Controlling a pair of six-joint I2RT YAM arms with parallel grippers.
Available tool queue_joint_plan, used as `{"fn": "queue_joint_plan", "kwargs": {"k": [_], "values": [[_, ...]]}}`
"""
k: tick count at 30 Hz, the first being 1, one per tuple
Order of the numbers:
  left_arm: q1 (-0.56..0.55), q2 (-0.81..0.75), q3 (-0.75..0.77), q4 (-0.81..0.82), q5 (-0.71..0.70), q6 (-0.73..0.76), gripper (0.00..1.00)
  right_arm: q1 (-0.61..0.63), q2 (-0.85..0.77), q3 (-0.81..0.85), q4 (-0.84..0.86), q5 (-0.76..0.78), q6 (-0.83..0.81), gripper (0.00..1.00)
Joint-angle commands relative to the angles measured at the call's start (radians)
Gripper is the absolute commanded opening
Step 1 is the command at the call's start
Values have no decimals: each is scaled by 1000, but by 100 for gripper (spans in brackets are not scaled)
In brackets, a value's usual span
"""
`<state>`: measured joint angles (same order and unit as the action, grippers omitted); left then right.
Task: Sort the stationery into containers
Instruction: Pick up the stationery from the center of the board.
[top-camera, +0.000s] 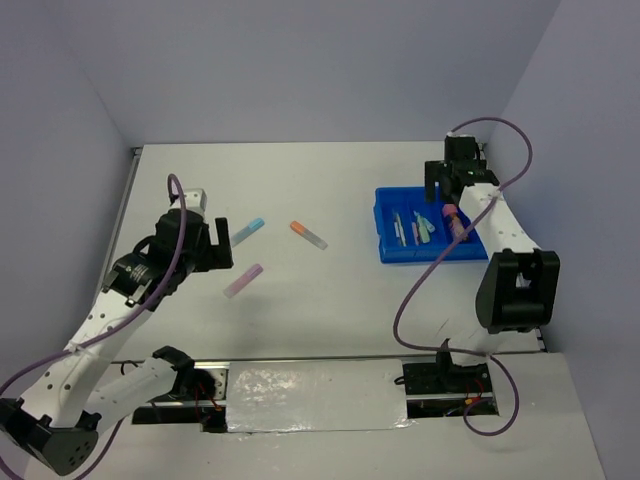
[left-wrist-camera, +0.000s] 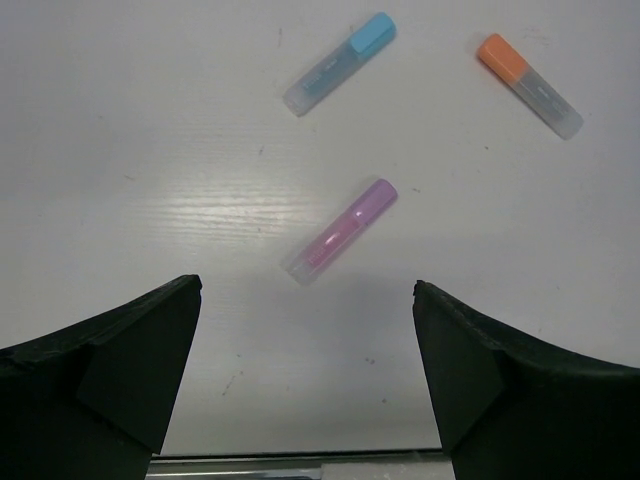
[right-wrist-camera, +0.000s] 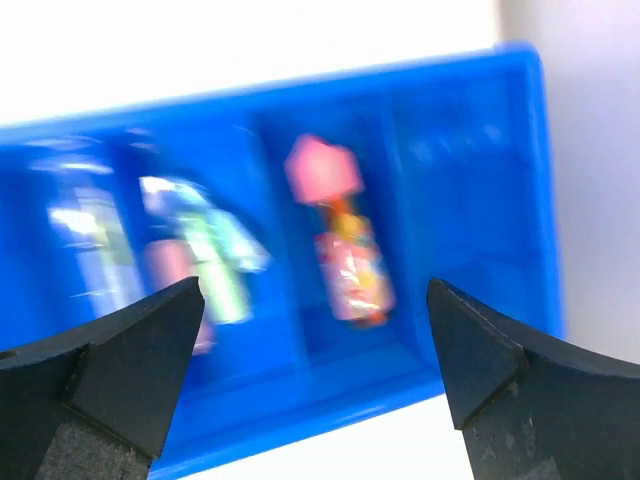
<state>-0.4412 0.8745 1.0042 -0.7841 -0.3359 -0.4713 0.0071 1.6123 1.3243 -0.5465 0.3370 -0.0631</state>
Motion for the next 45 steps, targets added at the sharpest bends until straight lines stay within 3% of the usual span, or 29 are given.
{"fn": "queue_joint_plan", "kwargs": {"k": [1,3,4,6,9,14,19,24,31,36,37,39,45], "values": [[15,12,60,37,-142,-9,99,80,-179,6,86,-235,103,100],[48,15,45,39,-207,-38,99,175,-233,-54,152,-248,132,100],[117,11,30,57,-201,-39,99,233,-268,-106,208,-199,155,100],[244,-15,-36,101,-78,-4,99,410,-276,-163,250,-164,173,100],[271,-31,-49,117,-37,0,99,565,-220,-185,342,-174,172,100],[269,-5,-52,117,-20,5,99,619,59,-54,327,-378,79,95],[271,15,-59,132,28,22,99,639,366,215,162,-348,-36,83],[271,26,-58,135,46,26,99,645,500,320,96,-303,-52,76],[271,15,-61,141,55,31,99,682,569,320,51,-290,-50,71],[269,15,-62,143,64,33,99,688,600,317,26,-297,-41,38],[269,14,-62,144,70,36,99,688,598,311,31,-315,-40,22],[271,9,-65,148,83,39,99,688,568,274,71,-328,-35,1],[269,6,-67,151,98,42,99,642,299,95,259,-403,23,0]]}}
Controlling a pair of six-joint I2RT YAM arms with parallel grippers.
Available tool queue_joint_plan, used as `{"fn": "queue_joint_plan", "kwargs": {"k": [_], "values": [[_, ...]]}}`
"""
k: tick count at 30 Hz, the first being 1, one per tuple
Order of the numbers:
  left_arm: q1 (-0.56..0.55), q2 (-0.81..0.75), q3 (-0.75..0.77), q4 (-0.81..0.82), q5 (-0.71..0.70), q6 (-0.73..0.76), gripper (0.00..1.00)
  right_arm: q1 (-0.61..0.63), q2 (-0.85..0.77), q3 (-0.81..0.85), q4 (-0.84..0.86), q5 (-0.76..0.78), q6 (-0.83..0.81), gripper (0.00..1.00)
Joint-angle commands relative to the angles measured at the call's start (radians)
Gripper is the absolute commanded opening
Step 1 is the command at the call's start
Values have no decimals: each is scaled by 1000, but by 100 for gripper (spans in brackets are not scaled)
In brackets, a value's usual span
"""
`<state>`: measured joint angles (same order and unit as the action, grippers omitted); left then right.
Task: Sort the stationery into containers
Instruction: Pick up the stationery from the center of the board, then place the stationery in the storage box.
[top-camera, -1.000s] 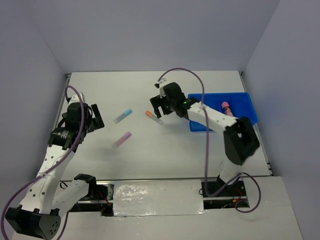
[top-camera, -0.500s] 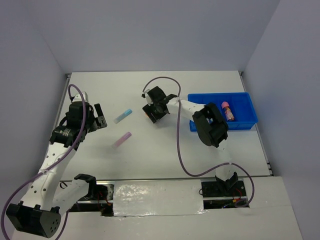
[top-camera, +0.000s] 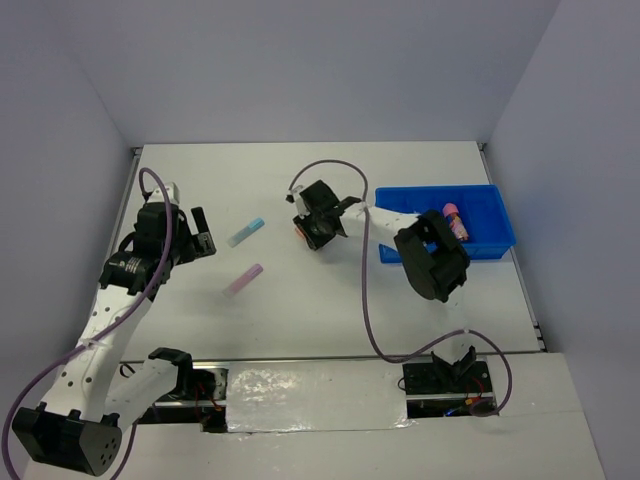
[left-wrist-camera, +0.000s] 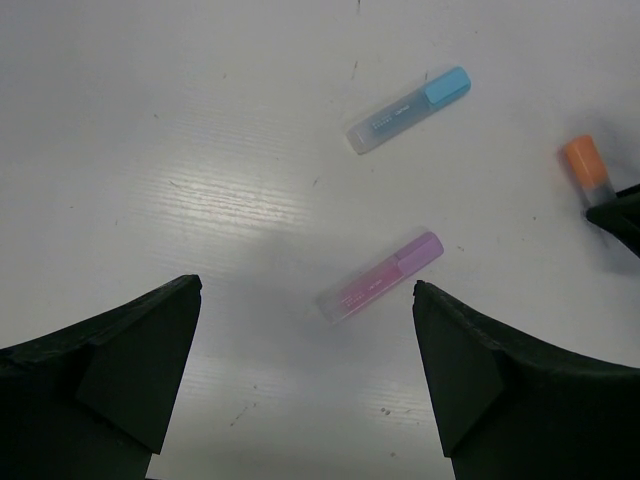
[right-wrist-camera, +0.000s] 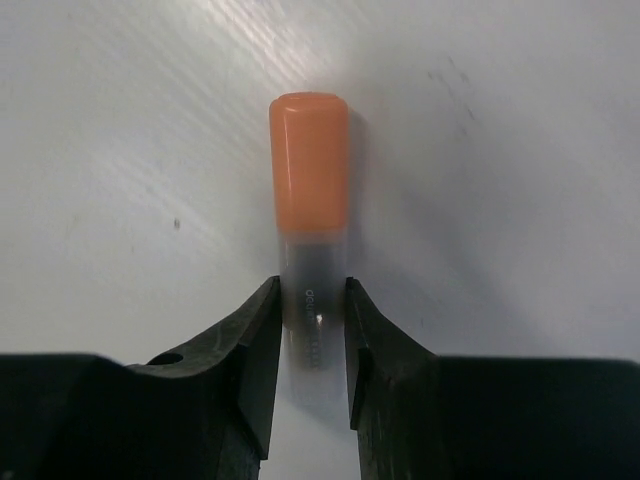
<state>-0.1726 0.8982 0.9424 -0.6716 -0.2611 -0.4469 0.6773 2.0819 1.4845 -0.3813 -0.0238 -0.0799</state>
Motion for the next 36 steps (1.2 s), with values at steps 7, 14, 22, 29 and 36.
{"fn": "queue_joint_plan", "kwargs": {"k": [7,14,22,29,36], "values": [[1,-41,-14,56,75,27,99,-100,-443,-133,16,390,-87,0],[-22,-50,-13,46,53,20,99,-366,-405,-67,-237,781,-118,0],[-85,-44,-11,43,43,25,99,-604,-312,-121,-54,918,-265,0],[-94,-41,-14,52,88,34,99,-670,-290,-181,81,973,-325,6],[-117,-36,-16,52,91,37,99,-670,-204,-136,6,927,-251,47]]}}
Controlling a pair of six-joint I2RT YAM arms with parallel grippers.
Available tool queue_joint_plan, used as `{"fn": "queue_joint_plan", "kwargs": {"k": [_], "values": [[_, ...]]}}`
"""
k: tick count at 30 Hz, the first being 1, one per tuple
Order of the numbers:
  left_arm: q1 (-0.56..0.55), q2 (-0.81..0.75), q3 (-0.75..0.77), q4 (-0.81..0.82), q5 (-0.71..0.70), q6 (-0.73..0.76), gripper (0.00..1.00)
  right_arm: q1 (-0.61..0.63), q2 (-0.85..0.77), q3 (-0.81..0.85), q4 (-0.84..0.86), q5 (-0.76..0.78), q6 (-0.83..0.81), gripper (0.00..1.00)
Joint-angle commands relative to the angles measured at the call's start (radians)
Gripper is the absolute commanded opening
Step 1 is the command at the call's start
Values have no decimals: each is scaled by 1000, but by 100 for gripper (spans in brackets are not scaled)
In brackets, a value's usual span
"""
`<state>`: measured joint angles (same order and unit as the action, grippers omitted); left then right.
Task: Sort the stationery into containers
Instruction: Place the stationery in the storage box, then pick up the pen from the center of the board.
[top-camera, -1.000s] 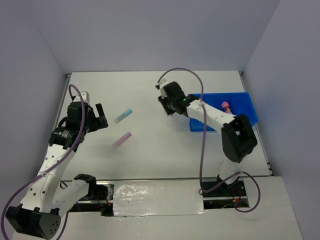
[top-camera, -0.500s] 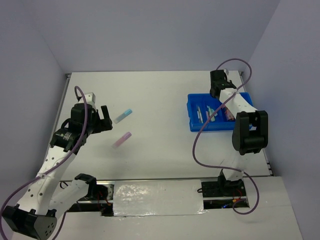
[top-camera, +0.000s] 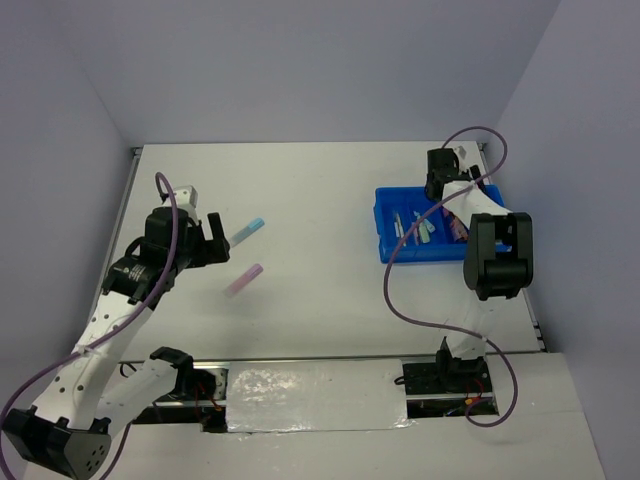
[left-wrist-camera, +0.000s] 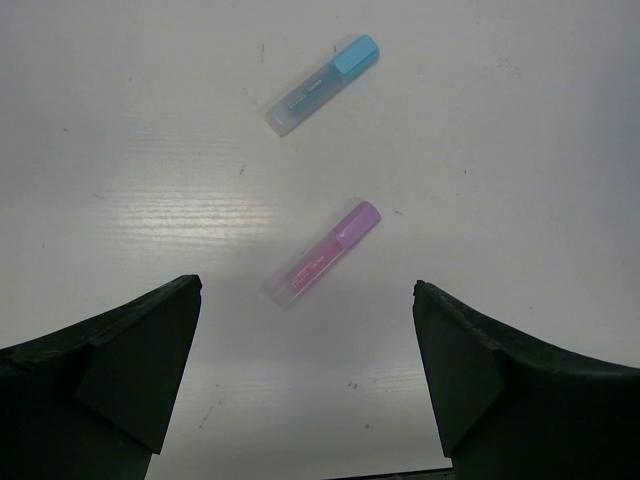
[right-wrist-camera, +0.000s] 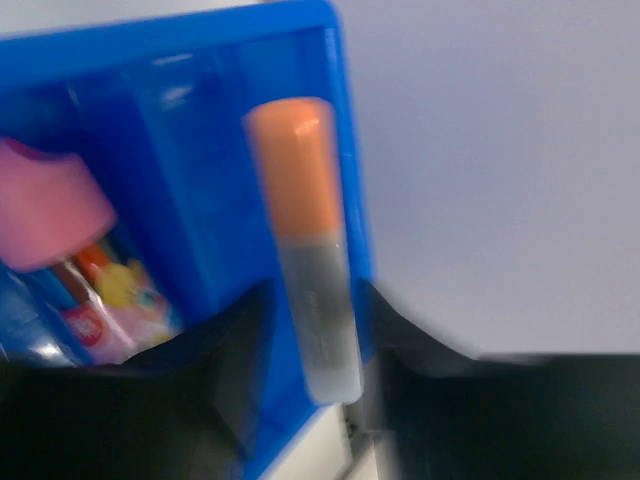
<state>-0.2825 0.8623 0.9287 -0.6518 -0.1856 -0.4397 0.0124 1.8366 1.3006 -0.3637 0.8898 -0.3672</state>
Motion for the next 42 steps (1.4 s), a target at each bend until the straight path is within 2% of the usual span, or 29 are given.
{"fn": "queue_joint_plan", "kwargs": {"k": [1,7,11,13,15,16,18,20,21,23,24,25,26,27,29,30,31,32,33,35,37,38,40,42], "values": [[-7,0,-2,32,15,30,99,-5,46,54,-29,14,42,99],[-9,1,-2,32,6,30,99,3,-17,88,-87,-15,97,100],[-9,12,2,27,-3,30,99,64,-164,135,-130,-34,135,100],[-9,14,5,24,-14,27,99,167,-256,153,-147,-38,184,100],[-6,6,7,21,-46,21,99,280,-328,122,-51,-52,180,100],[-6,3,9,15,-61,18,99,399,-392,76,-5,-78,198,100],[3,-5,15,8,-116,3,99,490,-434,31,90,-379,310,100],[23,-9,25,-17,-202,-26,99,521,-422,-17,187,-818,425,100],[43,-12,28,-35,-234,-37,99,565,-349,-2,213,-1024,558,100],[68,-22,41,-58,-300,-80,99,673,-262,43,213,-935,634,100],[81,-26,44,-69,-349,-93,99,734,-219,66,209,-813,681,100],[103,-29,45,-77,-373,-103,99,797,-130,121,204,-547,720,100],[112,-40,50,-92,-391,-125,99,886,-79,165,156,-467,753,100],[127,-45,51,-95,-420,-129,99,921,31,286,99,-301,889,100],[138,-60,53,-106,-443,-143,99,1004,145,430,-152,-204,1095,100],[143,-63,56,-112,-472,-149,99,1027,209,609,-261,-186,1314,100],[150,-69,58,-121,-492,-160,99,1043,328,699,-397,-152,1452,100],[155,-83,62,-130,-511,-180,99,1063,375,776,-607,-129,1567,100],[160,-91,64,-149,-531,-195,99,1116,435,855,-665,-103,1734,100],[169,-118,65,-163,-572,-218,99,1196,455,853,-751,-13,1918,100],[174,-134,59,-158,-577,-221,99,1238,434,784,-727,38,1985,100],[174,-147,56,-155,-578,-223,99,1256,420,702,-643,49,1972,100],[175,-158,53,-154,-580,-225,99,1259,389,608,-467,-6,1892,100],[175,-160,52,-154,-580,-226,99,1252,407,606,-448,-37,1898,100]]}}
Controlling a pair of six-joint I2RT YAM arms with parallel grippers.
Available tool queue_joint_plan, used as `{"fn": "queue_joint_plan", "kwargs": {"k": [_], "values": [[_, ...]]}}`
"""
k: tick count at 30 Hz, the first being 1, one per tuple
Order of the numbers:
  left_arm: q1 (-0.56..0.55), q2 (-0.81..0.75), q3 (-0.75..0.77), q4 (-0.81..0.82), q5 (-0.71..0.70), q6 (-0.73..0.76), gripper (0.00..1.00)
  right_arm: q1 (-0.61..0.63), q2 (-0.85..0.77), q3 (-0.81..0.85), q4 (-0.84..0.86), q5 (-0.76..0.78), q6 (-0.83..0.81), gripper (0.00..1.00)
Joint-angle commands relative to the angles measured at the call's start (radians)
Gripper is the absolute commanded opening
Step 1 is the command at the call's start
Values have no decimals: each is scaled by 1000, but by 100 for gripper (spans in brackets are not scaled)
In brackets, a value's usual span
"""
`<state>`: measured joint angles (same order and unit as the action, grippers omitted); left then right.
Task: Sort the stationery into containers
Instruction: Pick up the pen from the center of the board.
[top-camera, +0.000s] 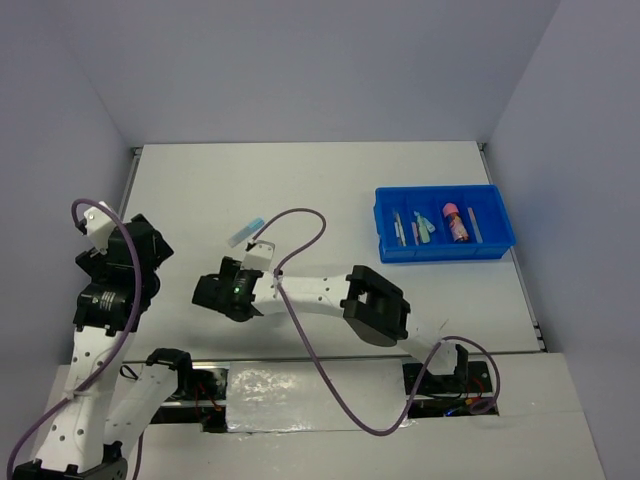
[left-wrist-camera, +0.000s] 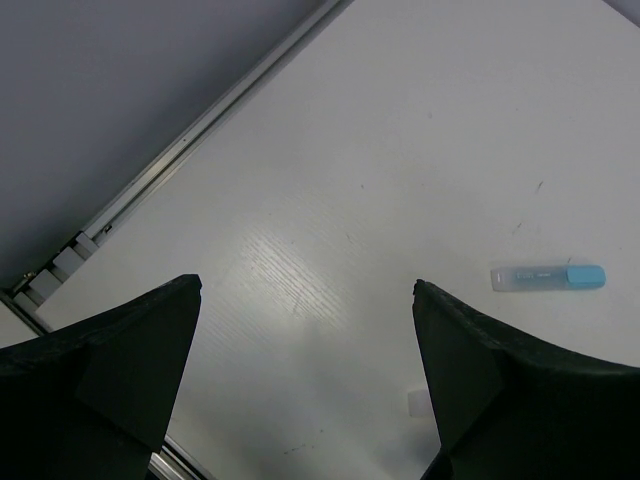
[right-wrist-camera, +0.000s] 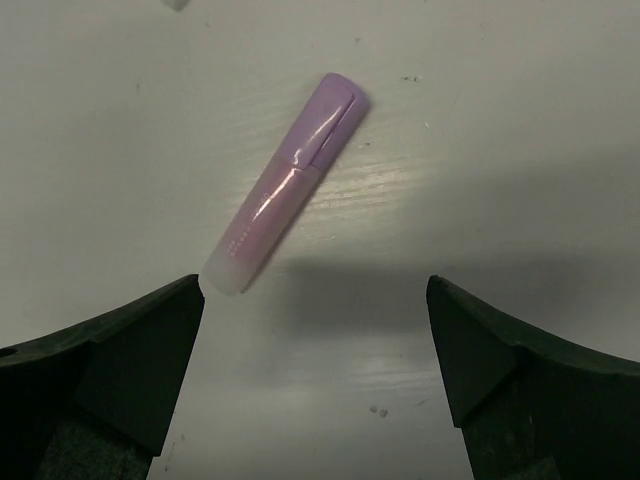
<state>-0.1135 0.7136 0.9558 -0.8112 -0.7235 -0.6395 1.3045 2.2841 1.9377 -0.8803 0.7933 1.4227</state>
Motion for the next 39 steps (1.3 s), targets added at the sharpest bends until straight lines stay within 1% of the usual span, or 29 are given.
{"fn": "queue_joint_plan", "kwargs": {"k": [1,2,5,6,11,15,18,20,24,25,27,28,29,31,32,34,35,39], "values": [[6,-13,23,7,-37,-23,99,-42,-25,-19,52,58,101,100],[6,-11,24,6,-37,-23,99,-42,-5,31,28,63,108,100],[6,-9,23,14,-24,-17,99,-48,81,102,-9,60,98,100],[6,-9,21,17,-18,-11,99,-54,87,101,-2,52,96,100],[6,-14,17,33,7,3,99,-94,81,27,158,15,27,96],[6,-11,17,38,12,8,99,-103,130,90,126,6,-8,93],[6,-14,17,38,15,11,99,-108,160,96,113,-34,-47,85],[6,-19,15,41,15,12,99,-111,155,58,135,-46,-77,81],[6,-26,12,46,25,17,99,-103,117,-18,150,-59,-120,67],[6,-23,11,50,29,20,99,-105,107,-35,159,-55,-136,62],[6,-20,12,50,35,23,99,-108,80,-89,179,-51,-165,57],[6,-20,11,50,38,26,99,-119,71,-111,205,-75,-195,56],[6,-20,11,50,39,26,99,-129,61,-129,278,-101,-278,51],[6,-23,9,53,42,29,99,-140,49,-175,345,-182,-365,48],[6,-25,9,53,44,29,99,-152,48,-181,383,-204,-439,43],[6,-26,8,55,47,32,99,-166,43,-212,426,-258,-520,43],[5,-28,8,55,47,32,99,-186,38,-226,463,-319,-581,42],[6,-25,8,60,56,38,99,-214,-49,-376,605,-442,-763,44]]}}
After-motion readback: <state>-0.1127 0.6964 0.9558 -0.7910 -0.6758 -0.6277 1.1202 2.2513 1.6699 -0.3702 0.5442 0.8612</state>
